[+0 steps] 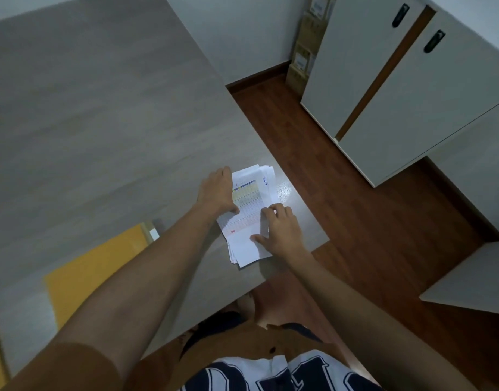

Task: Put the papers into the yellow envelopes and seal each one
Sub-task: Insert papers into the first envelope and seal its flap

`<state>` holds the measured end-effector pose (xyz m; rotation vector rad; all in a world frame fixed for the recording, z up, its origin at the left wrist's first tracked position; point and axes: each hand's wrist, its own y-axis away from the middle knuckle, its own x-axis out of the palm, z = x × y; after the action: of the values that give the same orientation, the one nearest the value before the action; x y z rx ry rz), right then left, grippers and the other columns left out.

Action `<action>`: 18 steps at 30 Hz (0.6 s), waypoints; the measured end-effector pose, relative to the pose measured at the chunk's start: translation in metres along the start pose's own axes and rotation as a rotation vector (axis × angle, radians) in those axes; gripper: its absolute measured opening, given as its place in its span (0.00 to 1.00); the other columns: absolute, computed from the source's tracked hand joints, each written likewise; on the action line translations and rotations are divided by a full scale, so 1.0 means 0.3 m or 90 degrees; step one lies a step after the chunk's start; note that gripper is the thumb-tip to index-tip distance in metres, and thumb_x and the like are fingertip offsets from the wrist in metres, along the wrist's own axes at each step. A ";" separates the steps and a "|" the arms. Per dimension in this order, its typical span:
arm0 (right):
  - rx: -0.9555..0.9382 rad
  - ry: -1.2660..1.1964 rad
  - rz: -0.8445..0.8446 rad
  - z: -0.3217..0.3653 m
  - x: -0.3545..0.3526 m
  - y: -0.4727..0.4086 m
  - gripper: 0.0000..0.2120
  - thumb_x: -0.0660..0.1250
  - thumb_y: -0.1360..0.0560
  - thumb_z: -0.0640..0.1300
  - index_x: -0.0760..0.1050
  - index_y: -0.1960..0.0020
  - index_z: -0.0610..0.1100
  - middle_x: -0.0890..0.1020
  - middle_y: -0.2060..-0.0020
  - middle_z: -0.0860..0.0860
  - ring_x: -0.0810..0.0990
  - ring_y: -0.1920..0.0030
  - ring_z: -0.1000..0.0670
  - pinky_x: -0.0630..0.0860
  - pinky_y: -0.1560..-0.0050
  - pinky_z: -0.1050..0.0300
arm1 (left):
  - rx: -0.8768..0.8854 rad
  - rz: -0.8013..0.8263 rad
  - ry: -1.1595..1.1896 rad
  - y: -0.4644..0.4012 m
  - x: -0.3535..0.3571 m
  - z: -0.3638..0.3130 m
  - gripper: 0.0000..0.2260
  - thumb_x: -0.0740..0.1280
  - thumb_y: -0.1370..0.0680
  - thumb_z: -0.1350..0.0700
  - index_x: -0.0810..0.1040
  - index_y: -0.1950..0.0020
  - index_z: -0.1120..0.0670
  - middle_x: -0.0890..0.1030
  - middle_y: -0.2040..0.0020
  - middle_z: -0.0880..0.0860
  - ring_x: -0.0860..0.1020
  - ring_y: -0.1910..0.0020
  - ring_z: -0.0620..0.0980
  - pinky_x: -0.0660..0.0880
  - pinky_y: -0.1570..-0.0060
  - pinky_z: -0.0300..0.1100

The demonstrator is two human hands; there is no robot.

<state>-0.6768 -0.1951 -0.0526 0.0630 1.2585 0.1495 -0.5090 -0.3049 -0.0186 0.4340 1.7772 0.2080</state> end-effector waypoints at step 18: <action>0.203 -0.352 -0.076 -0.002 -0.110 -0.067 0.36 0.75 0.36 0.65 0.68 0.35 0.51 0.77 0.41 0.53 0.73 0.41 0.52 0.76 0.45 0.55 | -0.105 0.045 0.462 0.131 -0.108 0.140 0.10 0.77 0.30 0.58 0.82 0.51 0.56 0.82 0.58 0.50 0.80 0.62 0.46 0.72 0.67 0.34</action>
<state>-0.6857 -0.2199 -0.0242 0.2848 0.7211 -0.1672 -0.4551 -0.2856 0.0141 0.3194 2.4284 0.6183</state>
